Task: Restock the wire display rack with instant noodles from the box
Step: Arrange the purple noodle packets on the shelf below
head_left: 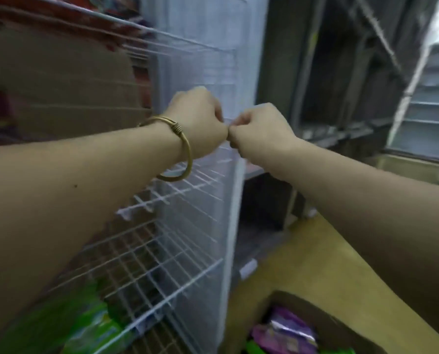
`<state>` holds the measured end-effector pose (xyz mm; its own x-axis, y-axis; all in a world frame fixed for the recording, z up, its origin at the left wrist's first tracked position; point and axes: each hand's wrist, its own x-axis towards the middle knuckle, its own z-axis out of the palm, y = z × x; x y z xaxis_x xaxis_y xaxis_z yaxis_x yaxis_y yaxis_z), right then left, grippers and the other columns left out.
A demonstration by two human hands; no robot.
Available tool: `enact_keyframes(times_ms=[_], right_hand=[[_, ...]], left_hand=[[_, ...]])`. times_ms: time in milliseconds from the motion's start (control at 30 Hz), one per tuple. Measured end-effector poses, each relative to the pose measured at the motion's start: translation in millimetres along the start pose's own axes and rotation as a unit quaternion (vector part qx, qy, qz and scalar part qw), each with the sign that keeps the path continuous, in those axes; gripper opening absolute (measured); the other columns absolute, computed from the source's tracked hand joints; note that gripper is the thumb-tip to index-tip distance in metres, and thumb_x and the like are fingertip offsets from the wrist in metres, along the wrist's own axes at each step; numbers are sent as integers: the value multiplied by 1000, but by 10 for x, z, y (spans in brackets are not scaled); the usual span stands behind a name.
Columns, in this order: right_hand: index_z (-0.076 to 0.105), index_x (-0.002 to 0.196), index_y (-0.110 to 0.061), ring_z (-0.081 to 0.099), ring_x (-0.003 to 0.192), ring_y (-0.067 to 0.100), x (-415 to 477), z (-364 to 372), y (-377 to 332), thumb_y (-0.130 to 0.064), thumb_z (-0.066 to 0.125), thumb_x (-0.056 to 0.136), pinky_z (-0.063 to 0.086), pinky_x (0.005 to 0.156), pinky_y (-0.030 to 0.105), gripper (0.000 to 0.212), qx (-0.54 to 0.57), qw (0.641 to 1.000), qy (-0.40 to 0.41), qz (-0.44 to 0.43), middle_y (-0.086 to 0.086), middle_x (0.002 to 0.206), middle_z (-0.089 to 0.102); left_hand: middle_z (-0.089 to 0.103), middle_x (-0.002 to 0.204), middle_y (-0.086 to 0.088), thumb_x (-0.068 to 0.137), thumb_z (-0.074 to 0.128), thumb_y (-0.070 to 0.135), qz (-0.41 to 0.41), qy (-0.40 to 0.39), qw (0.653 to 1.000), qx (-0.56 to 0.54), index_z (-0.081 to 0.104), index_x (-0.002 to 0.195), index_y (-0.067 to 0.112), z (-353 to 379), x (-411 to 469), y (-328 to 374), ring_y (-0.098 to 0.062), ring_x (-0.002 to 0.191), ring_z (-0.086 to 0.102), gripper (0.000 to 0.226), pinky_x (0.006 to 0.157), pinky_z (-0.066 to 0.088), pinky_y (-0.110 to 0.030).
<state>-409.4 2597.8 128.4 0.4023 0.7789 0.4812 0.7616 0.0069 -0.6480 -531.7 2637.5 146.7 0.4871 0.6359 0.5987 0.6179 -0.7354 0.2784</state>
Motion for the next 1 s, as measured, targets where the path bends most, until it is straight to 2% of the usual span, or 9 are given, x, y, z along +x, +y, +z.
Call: enact_keyframes(times_ms=[100,233,300,400,533,667,767,833,1000], right_hand=[[70,73,-10,59,56,17,-301,-439,404,-14,59,84,42,48,26,15,-9,998,17,54,9,65,67],[69,78,-16,65,54,12,-767,-856,919,-18,61,90,50,49,28,15,-57,990,3,129,2,67,69],[71,85,-14,71,66,21,-993,-956,1175,-18,61,91,56,55,35,12,-82,983,-14,165,7,76,73],[71,89,-13,74,80,25,-1296,-978,1555,-16,60,93,55,54,27,12,-98,971,-25,217,12,87,74],[68,85,-16,73,78,22,-1590,-868,2026,-17,58,96,53,53,25,14,-96,954,-42,282,10,87,73],[67,88,-11,72,78,21,-1792,-698,2443,-17,60,95,51,48,22,12,-82,937,-72,331,12,90,72],[67,94,-8,71,76,20,-1897,-525,2709,-16,60,94,59,60,30,11,-70,929,-95,351,14,91,72],[68,94,-6,71,79,26,-1930,-394,2874,-14,63,92,61,70,40,10,-64,928,-102,353,14,88,72],[70,89,-7,69,75,29,-1953,-68,3256,-10,60,91,62,72,43,10,-58,919,-135,366,10,73,67]], left_hand=[[60,67,1,83,62,22,39,-38,996,-66,68,77,20,351,-34,457,-19,71,58,9,57,39,-25],[67,71,2,84,61,23,66,-104,982,-146,71,75,21,857,-239,916,-15,73,64,13,55,46,-23],[68,71,1,84,60,18,73,-140,973,-168,72,78,22,1118,-386,1063,-16,73,67,14,58,54,-26],[69,77,-2,87,61,17,72,-191,962,-184,72,85,21,1535,-625,1173,-19,77,70,12,69,61,-36],[64,71,4,88,60,15,50,-223,958,-172,72,85,20,2059,-937,1191,-12,71,62,13,57,48,-22],[65,77,3,91,61,15,31,-272,945,-176,73,95,18,2522,-1194,1156,-18,80,66,13,75,58,-33],[68,86,2,93,62,19,16,-293,939,-180,74,102,18,2822,-1315,1104,-18,86,66,15,82,59,-35],[67,91,4,93,62,19,8,-305,936,-174,74,105,19,3006,-1371,1060,-16,89,65,17,80,54,-30],[71,99,2,90,62,19,-14,-332,933,-138,76,101,20,3447,-1484,896,-14,92,61,17,75,41,-23]])
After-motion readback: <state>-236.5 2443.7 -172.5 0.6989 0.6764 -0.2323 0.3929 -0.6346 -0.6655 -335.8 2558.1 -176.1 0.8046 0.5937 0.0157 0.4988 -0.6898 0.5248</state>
